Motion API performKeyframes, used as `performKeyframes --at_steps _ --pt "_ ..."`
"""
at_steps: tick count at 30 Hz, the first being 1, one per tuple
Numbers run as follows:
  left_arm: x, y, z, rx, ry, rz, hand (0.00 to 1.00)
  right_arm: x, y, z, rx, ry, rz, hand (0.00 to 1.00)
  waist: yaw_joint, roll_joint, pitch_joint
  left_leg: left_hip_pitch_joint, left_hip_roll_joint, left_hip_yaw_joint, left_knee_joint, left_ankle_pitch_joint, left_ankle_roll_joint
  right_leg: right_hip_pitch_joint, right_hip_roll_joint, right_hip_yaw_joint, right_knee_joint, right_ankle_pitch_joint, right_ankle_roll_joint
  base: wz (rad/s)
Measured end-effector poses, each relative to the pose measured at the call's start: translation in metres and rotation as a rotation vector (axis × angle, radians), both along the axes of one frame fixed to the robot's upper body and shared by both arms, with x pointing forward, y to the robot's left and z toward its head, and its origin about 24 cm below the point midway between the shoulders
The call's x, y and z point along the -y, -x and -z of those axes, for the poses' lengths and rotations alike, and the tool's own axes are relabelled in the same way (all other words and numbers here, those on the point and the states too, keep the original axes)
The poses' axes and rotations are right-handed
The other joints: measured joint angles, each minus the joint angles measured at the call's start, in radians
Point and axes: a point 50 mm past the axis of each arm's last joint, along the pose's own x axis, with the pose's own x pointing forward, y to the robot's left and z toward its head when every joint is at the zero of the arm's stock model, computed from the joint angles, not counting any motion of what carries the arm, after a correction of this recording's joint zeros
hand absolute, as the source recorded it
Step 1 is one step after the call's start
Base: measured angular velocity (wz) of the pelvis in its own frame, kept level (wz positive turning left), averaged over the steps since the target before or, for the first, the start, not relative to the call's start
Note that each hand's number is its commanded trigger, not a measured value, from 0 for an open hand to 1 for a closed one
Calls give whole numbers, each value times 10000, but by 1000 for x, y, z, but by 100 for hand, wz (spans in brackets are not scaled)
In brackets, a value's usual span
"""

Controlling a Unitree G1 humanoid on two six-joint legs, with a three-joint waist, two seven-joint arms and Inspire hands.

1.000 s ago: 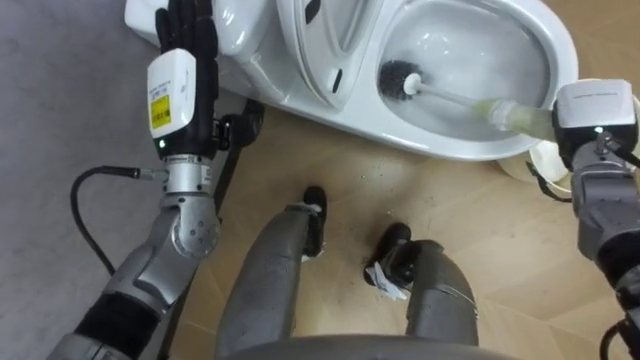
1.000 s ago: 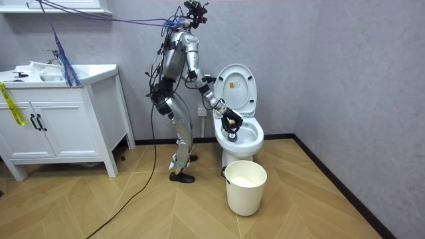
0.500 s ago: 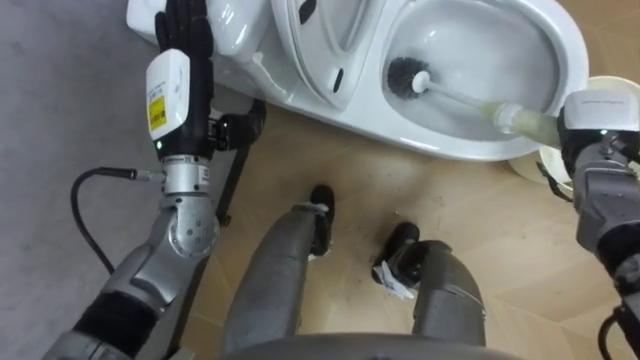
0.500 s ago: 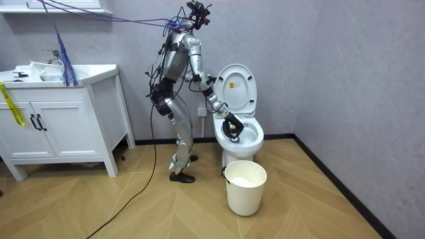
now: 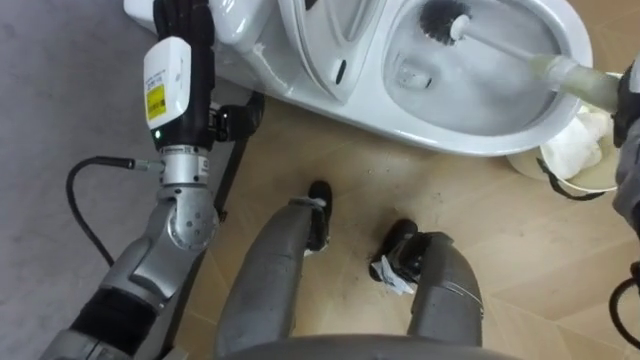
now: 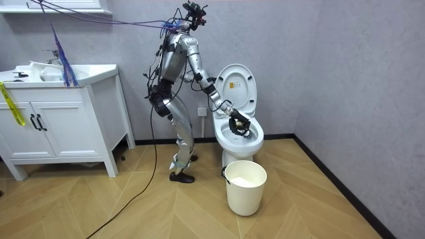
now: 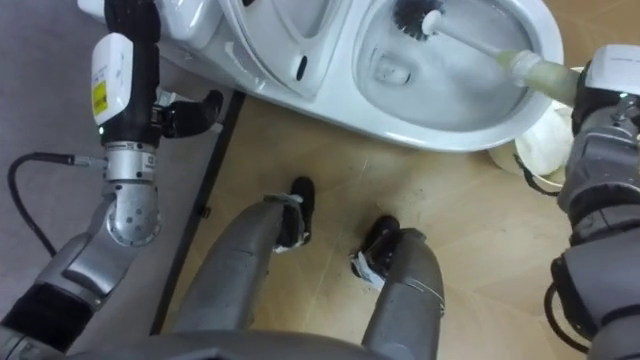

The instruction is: Brush toilet

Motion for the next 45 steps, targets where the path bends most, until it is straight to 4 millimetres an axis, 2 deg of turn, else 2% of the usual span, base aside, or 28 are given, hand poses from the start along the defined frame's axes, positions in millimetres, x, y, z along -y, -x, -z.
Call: performKeyframes --at_steps 2,5,7,10,12,17,21,23,26,28,31,32,33,34,36,38,39,41,43,45 --pt "1 -2 0 -99 -133 122 0 -3 0 2 -251 366 -376 100 77 30 -7 76 3 6 -98 27 44 55 5 -9 -71 26 9 -2" --pt "4 -3 1 -183 -138 231 0 -19 0 12 -809 1173 -1530 100 167 152 4 180 47 -111 -255 31 39 289 120 -167 -295 79 12 1" --pt "8 -3 6 -371 -18 247 0 -32 5 26 -1257 1461 -1859 100 350 357 -12 421 182 -110 -447 32 30 631 358 -209 -752 249 44 -10" --pt "10 2 11 -505 281 124 0 -43 12 37 -1429 1417 -1948 100 366 602 -16 620 185 -152 -692 56 4 884 490 -262 -1130 385 84 -5" --pt "9 9 17 -574 620 -99 0 -50 23 46 -1392 1146 -2039 100 236 809 -120 689 188 -246 -844 59 -15 1071 661 -313 -1497 478 129 0" --pt "0 23 24 -527 1330 -847 0 -83 39 67 -1296 -125 -2203 100 -247 832 -141 940 222 -185 -1224 139 -146 1277 830 -298 -1917 499 96 0" --pt "-7 29 26 -442 1977 -1271 0 -92 51 78 -1511 -1026 -1879 100 -510 835 -145 948 284 -109 -1189 158 -175 1301 884 -250 -1965 492 55 0" --pt "-8 30 27 -509 2096 -1325 0 -91 53 81 -1772 -1216 -1676 100 -498 838 -148 963 304 -75 -1140 158 -175 1329 883 -247 -1968 492 55 -5" --pt "-9 27 25 -530 2024 -1211 0 -81 41 77 -2204 -1187 -1289 100 -417 834 -144 906 358 -55 -1033 158 -174 1277 903 -213 -1926 514 26 -8" --pt "-4 18 19 -513 1860 -779 0 -57 29 63 -2248 -844 -932 100 -41 822 -136 762 343 -61 -948 159 -169 1073 820 -205 -1728 530 2 -3" --pt "1 13 13 -384 1718 -429 0 -29 18 43 -1777 -1072 -150 100 115 732 -83 559 318 -25 -860 191 -119 771 644 -198 -1397 482 -18 9" --pt "1 13 11 -346 1612 -346 0 -21 14 35 -1367 -1245 145 100 88 573 -31 513 193 7 -865 229 -69 638 467 -186 -1172 380 -8 20" --pt "1 12 10 -323 1427 -265 0 -15 12 29 -822 -1525 442 100 82 468 -14 465 97 -6 -837 242 -48 513 341 -122 -969 296 26 18" --pt "1 12 10 -315 1373 -237 0 -13 11 26 -533 -1665 609 100 63 432 -32 447 52 -1 -835 245 -42 453 273 -108 -886 267 28 15" --pt "1 12 9 -364 1239 -233 0 -4 12 19 125 -1665 997 100 -31 287 -3 427 -62 18 -822 271 2 382 109 -90 -695 207 72 10" --pt "0 11 8 -344 1063 -244 0 -2 12 17 356 -1576 1026 100 -126 163 12 397 -125 32 -814 289 32 289 47 -19 -588 188 98 5" --pt "0 11 8 -313 991 -295 0 -2 11 17 435 -1544 1000 100 -209 226 -32 392 -161 31 -800 300 50 285 -7 -46 -524 170 97 6" --pt "-1 10 9 -310 768 -339 0 -5 10 17 410 -1463 829 100 -233 229 -34 393 -166 38 -798 315 73 293 -31 -77 -519 177 95 3" --pt "-1 9 9 -348 664 -349 0 -11 8 19 340 -1288 522 100 -233 243 -42 399 -149 38 -787 320 82 301 -22 -79 -540 191 90 -5" --pt "2 9 11 -465 693 -353 0 -31 3 27 165 -1142 -186 100 -226 339 -62 429 -130 -18 -765 318 86 405 28 -142 -600 210 94 0"
